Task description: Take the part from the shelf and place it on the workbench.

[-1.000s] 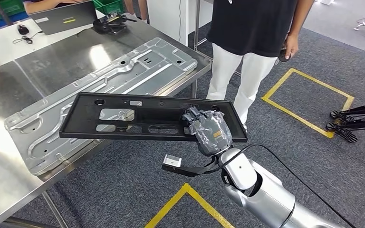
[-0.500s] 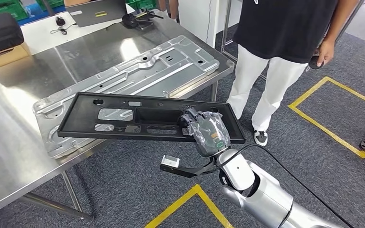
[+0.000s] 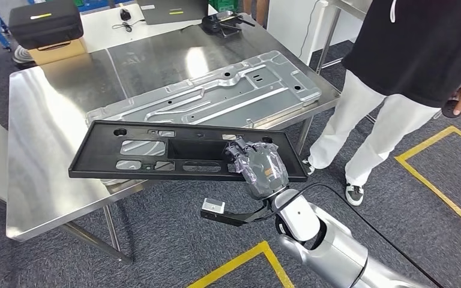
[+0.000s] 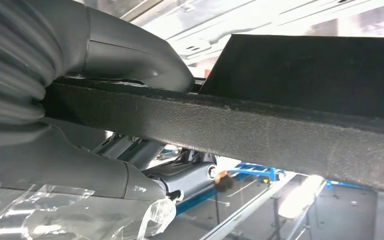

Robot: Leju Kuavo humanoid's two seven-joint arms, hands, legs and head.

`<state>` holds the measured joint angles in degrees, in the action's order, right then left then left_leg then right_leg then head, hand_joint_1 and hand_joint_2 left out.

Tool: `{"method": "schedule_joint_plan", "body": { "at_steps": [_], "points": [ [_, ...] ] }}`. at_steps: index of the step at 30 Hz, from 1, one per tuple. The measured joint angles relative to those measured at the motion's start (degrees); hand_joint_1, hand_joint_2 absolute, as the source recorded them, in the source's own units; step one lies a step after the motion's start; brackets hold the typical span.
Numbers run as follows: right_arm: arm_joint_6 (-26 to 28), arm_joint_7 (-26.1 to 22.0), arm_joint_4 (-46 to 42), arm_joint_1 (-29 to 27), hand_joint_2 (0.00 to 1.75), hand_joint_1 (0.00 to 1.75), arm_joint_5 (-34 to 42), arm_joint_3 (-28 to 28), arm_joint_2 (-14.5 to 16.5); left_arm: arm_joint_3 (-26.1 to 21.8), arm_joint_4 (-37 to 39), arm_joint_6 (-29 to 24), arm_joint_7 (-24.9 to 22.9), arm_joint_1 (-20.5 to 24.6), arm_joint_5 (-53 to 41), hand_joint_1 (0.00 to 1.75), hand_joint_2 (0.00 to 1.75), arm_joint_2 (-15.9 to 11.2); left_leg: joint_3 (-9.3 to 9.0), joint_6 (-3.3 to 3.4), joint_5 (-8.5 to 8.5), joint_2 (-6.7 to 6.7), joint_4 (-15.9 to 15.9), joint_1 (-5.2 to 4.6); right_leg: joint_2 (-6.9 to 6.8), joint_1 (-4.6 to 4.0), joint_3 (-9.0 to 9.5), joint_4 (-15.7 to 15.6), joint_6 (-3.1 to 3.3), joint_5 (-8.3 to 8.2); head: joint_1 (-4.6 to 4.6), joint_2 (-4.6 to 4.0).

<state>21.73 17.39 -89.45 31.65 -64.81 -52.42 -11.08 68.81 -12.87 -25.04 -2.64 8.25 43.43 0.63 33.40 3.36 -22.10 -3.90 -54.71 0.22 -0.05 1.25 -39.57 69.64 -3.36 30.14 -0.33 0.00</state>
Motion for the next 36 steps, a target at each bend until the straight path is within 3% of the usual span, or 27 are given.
{"method": "schedule_joint_plan", "body": {
  "at_steps": [2, 3, 5, 7, 9, 11, 13, 14, 15, 17, 19, 21, 23, 25, 27, 28, 29, 30, 33, 34, 36],
  "points": [
    [0.01, -0.01, 0.05, 0.08, 1.75, 1.75, 0.00, 0.00, 0.01, 0.00, 0.00, 0.00, 0.00, 0.06, 0.00, 0.00, 1.75, -0.01, 0.07, -0.52, -0.33, -1.49, -0.43, 0.06, 2.03, 0.50, 3.67, -8.16, -0.22, -3.99, 0.00, -0.01],
    [0.01, -0.02, 0.08, 0.12, 1.75, 1.75, 0.00, -0.01, 0.02, 0.00, 0.00, 0.00, 0.00, 0.13, 0.00, 0.00, 1.75, -0.01, 0.22, -0.86, -0.47, -2.13, -0.68, 0.05, 3.07, 0.70, 5.04, -11.12, -0.19, -5.02, -0.02, -0.01],
    [0.02, -0.04, 0.19, 0.15, 1.75, 1.75, 0.00, -0.02, 0.03, 0.00, 0.00, -0.01, 0.00, 0.20, 0.01, 0.00, 1.75, -0.02, 0.63, -1.52, -0.55, -3.26, -0.89, 0.11, 3.75, 0.61, 5.96, -13.05, 0.27, -5.06, -0.04, -0.01],
    [0.02, -0.02, 0.28, 0.22, 1.75, 1.75, 0.01, -0.02, 0.05, 0.00, 0.01, -0.01, 0.00, 0.08, 0.04, 0.00, 1.75, -0.09, 0.96, -2.02, -0.62, -3.64, -0.97, 0.38, 2.53, 0.48, 6.06, -13.08, 1.01, -5.08, -0.04, 0.00],
    [0.02, 0.03, 0.31, 0.37, 1.75, 1.75, 0.00, -0.01, 0.11, 0.00, 0.01, -0.01, 0.00, 0.02, 0.05, 0.00, 1.75, -0.18, 2.42, -2.52, -2.19, -1.19, -3.88, 0.30, 1.30, 0.55, 6.31, -13.22, 1.73, -5.04, -0.23, 0.00],
    [0.01, 0.08, 0.33, 0.40, 1.75, 1.75, 0.00, 0.01, 0.13, 0.00, 0.02, -0.01, 0.00, 0.13, 0.04, 0.00, 1.75, -0.20, 6.16, -2.93, -5.35, 1.90, -11.41, 0.23, 0.04, 0.35, 6.58, -13.22, 2.19, -4.79, -0.44, 0.00],
    [0.00, 0.03, 0.37, 0.30, 1.75, 1.75, 0.04, 0.01, 0.11, 0.00, 0.02, -0.01, 0.00, 0.17, 0.04, 0.00, 1.75, -0.20, 9.63, -3.08, -7.01, 2.82, -17.77, 0.30, -1.19, 0.12, 6.84, -13.21, 2.36, -4.49, -0.45, 0.00],
    [0.00, -0.01, 0.38, 0.27, 1.75, 1.75, 0.10, 0.00, 0.11, 0.00, 0.02, -0.01, 0.00, 0.13, 0.04, 0.00, 1.75, -0.20, 9.88, -3.03, -6.38, 2.91, -17.88, 0.29, -1.64, 0.05, 7.01, -13.20, 2.36, -4.32, -0.45, 0.00],
    [0.00, -0.05, 0.39, 0.27, 1.75, 1.75, 0.19, -0.01, 0.11, 0.00, 0.02, -0.01, 0.00, 0.09, 0.04, 0.00, 1.75, -0.20, 8.89, -2.88, -4.82, 2.96, -15.61, 0.27, -2.00, 0.00, 7.24, -13.21, 2.31, -4.14, -0.45, 0.00],
    [-0.06, -0.15, 0.39, 0.37, 1.75, 1.75, 0.43, -0.01, 0.16, 0.00, 0.02, -0.02, -0.14, 0.05, 0.08, 0.00, 1.75, -0.22, 4.75, -2.27, -1.17, 3.53, -7.26, -0.01, -2.53, -0.11, 7.76, -13.23, 2.08, -3.75, -0.44, -0.01],
    [-0.21, -0.25, 0.39, 0.48, 1.75, 1.75, 0.62, -0.01, 0.20, 0.00, 0.02, -0.10, -0.69, 0.08, 0.27, 0.00, 1.75, -0.25, 2.02, -1.68, 0.23, 4.21, -1.92, -0.52, -2.85, -0.28, 7.97, -13.24, 1.70, -3.46, -0.43, -0.01],
    [-0.39, -0.34, 0.39, 0.56, 1.75, 1.75, 0.64, -0.03, 0.23, 0.00, 0.02, -0.17, -1.36, -0.02, 0.67, 0.00, 1.75, -0.26, 1.72, -1.32, 0.00, 4.23, -1.23, -0.86, -3.06, -0.37, 8.04, -13.39, 1.18, -3.34, -0.42, 0.00],
    [-0.48, -0.42, 0.38, 0.65, 1.75, 1.75, 0.58, -0.04, 0.30, -0.02, 0.01, 0.00, -1.99, -0.24, 1.10, 0.00, 1.75, -0.23, 1.32, -0.81, 0.06, 3.97, -0.79, -0.55, -2.63, -0.23, 8.01, -12.87, 0.63, -2.72, -0.40, 0.00],
    [-0.50, -0.52, 0.38, 0.83, 1.75, 1.75, 0.52, -0.04, 0.35, -0.07, 0.02, 0.26, -2.67, -0.33, 1.43, 0.00, 1.75, -0.20, 0.78, -0.20, 0.15, 3.78, -0.38, -0.20, -1.33, -0.11, 5.99, -8.42, 0.31, -0.24, -0.31, 0.00],
    [-0.51, -0.60, 0.42, 0.83, 1.75, 1.75, 0.50, -0.10, 0.36, -0.13, 0.01, 0.36, -3.00, -0.30, 1.67, 0.00, 1.75, -0.16, 0.63, 0.18, 0.06, 3.50, -0.36, -0.23, -0.42, -0.12, 1.80, -0.58, 0.15, 2.86, -0.22, 0.00],
    [-0.51, -0.60, 0.47, 0.74, 1.75, 1.75, 0.50, -0.16, 0.35, -0.14, 0.01, 0.37, -3.04, -0.31, 1.76, 0.00, 1.75, -0.14, 0.59, 0.23, 0.01, 3.27, -0.36, -0.22, -0.30, -0.10, 0.03, 2.27, 0.07, 3.41, -0.21, 0.00],
    [-0.52, -0.57, 0.54, 0.68, 1.75, 1.75, 0.50, -0.22, 0.35, -0.15, 0.01, 0.39, -3.03, -0.33, 1.85, 0.00, 1.75, -0.11, 0.54, 0.23, -0.04, 3.00, -0.39, -0.20, -0.27, -0.08, -0.86, 3.14, 0.01, 2.85, -0.19, 0.00],
    [-0.52, -0.53, 0.60, 0.65, 1.75, 1.75, 0.50, -0.27, 0.35, -0.16, 0.02, 0.44, -3.03, -0.36, 1.92, 0.00, 1.75, -0.11, 0.44, 0.16, -0.11, 2.72, -0.42, -0.15, -0.26, -0.02, -0.58, 1.65, -0.02, 1.22, -0.19, 0.00],
    [-0.52, -0.43, 0.66, 0.77, 1.75, 1.75, 0.49, -0.32, 0.38, -0.19, 0.02, 0.77, -3.15, -0.35, 2.05, 0.00, 1.75, -0.08, 0.23, -0.44, -0.54, 1.98, -0.72, -0.20, 0.07, 0.16, 4.09, -9.63, 0.08, -4.77, -0.20, 0.00],
    [-0.52, -0.42, 0.67, 0.81, 1.75, 1.75, 0.48, -0.34, 0.42, -0.20, 0.02, 0.86, -3.24, -0.34, 2.07, 0.00, 1.75, -0.07, 0.28, -0.73, -0.67, 1.82, -0.86, -0.29, 0.22, 0.14, 5.11, -11.96, 0.22, -5.55, -0.22, 0.00],
    [-0.51, -0.40, 0.72, 0.87, 1.75, 1.75, 0.48, -0.43, 0.51, -0.21, 0.02, 0.95, -3.48, -0.40, 2.04, 0.00, 1.75, -0.12, 0.44, -0.51, -0.89, 1.72, -1.09, -0.47, 0.31, 0.01, 5.58, -13.24, 0.48, -5.74, -0.26, 0.00]
  ]
}}
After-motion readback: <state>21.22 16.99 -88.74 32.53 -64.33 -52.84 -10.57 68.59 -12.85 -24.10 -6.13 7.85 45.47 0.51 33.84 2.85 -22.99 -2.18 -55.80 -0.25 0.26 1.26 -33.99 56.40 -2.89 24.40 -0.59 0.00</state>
